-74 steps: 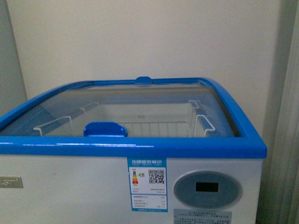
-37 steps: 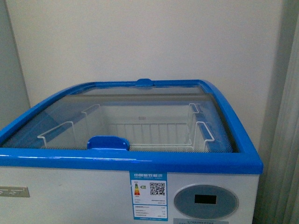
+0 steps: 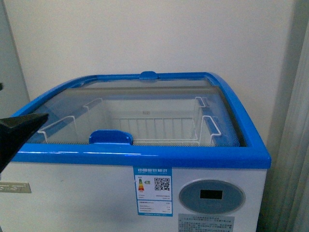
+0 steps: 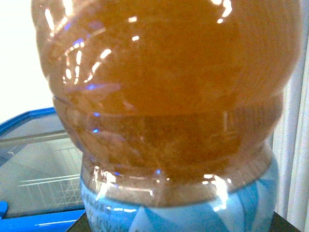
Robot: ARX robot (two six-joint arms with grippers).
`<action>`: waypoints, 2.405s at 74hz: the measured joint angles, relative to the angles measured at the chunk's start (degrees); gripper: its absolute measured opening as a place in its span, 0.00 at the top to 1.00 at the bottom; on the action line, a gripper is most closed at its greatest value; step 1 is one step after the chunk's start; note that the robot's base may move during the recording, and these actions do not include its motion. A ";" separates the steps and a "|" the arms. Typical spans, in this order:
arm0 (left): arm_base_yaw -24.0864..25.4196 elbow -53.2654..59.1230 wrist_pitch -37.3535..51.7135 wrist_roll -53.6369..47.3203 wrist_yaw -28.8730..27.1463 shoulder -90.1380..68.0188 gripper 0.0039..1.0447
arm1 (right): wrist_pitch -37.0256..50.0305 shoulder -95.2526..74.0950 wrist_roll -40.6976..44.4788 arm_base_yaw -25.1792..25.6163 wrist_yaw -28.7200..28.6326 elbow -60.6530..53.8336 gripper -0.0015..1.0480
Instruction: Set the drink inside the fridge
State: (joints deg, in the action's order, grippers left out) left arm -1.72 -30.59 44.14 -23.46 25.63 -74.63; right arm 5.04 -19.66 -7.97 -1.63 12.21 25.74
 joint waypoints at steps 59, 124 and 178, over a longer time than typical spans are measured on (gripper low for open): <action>-5.07 -27.47 -23.32 -45.57 10.38 -23.08 0.08 | 0.00 0.00 0.00 0.00 -0.02 0.00 0.65; -6.73 -51.54 -28.37 -45.59 10.32 -40.50 0.08 | 0.00 0.00 0.00 0.00 -0.02 0.00 0.65; -8.28 -84.30 -23.58 -44.59 -6.95 -61.68 0.08 | 0.00 0.00 0.00 0.00 -0.02 0.00 0.65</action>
State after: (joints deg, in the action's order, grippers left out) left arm -10.00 -114.89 20.56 -68.05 18.68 -136.31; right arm 5.04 -19.66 -7.97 -1.63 12.19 25.74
